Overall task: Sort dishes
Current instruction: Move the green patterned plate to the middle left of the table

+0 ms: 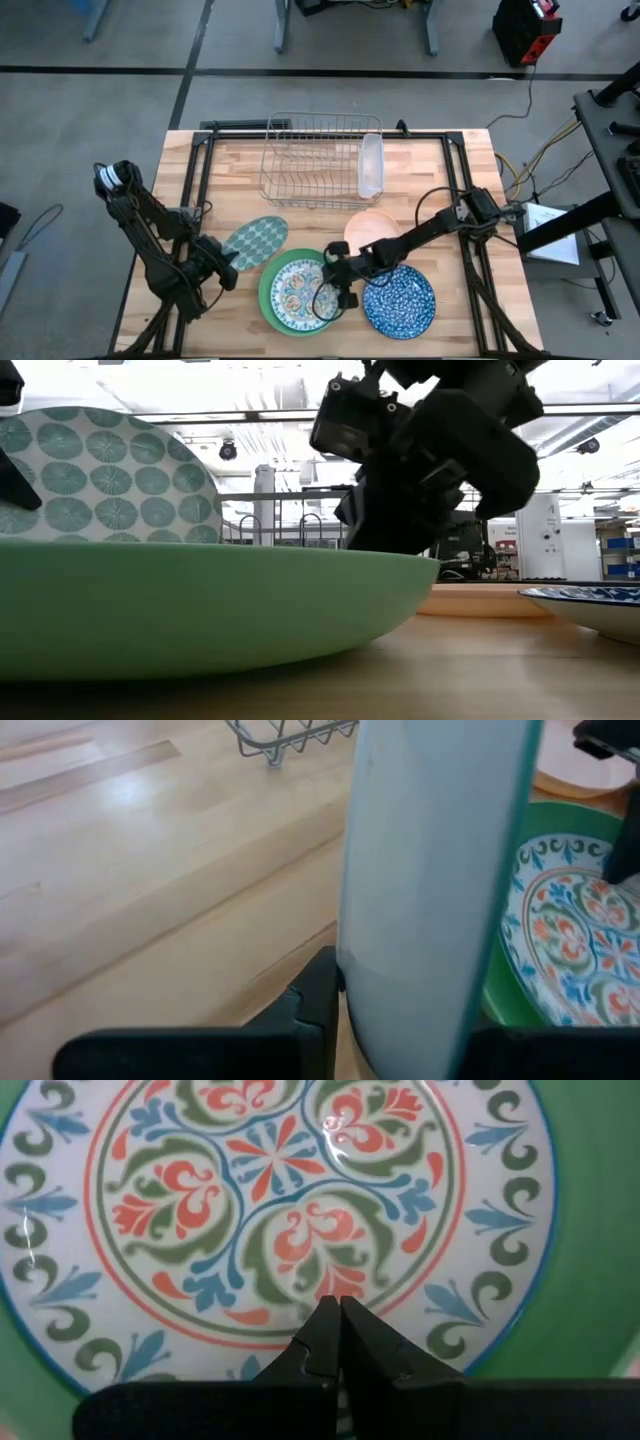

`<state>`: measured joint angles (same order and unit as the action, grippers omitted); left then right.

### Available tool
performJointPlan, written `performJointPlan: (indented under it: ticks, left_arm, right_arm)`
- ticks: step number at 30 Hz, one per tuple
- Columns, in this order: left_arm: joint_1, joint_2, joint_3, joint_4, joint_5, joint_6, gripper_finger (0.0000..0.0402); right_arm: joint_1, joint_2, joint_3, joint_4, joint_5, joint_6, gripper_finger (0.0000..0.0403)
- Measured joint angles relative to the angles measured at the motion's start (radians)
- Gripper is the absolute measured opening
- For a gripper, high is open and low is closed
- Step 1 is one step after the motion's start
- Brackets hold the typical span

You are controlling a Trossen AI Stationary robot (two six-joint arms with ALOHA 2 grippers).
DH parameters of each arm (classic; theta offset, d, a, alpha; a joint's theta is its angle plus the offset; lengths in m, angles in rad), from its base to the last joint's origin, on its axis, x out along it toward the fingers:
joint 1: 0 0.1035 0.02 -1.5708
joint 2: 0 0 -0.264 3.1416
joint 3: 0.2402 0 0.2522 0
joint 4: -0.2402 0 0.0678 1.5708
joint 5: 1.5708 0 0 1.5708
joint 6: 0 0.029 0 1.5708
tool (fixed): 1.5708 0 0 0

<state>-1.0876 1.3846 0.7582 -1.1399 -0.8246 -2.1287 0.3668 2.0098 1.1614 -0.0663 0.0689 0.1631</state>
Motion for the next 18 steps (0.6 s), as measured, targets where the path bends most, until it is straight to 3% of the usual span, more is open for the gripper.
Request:
performJointPlan:
  ticks: [9, 18]
  left_arm:
    - [-0.010, -0.010, 0.000, 0.015, 0.006, 0.025, 0.0037]
    - [-0.033, -0.032, 0.001, 0.093, 0.049, 0.026, 0.0037]
  right_arm:
    - [0.001, -0.018, 0.001, -0.104, -0.081, 0.012, 0.0000]
    - [0.002, -0.125, -0.010, -0.215, -0.137, -0.004, 0.0000]
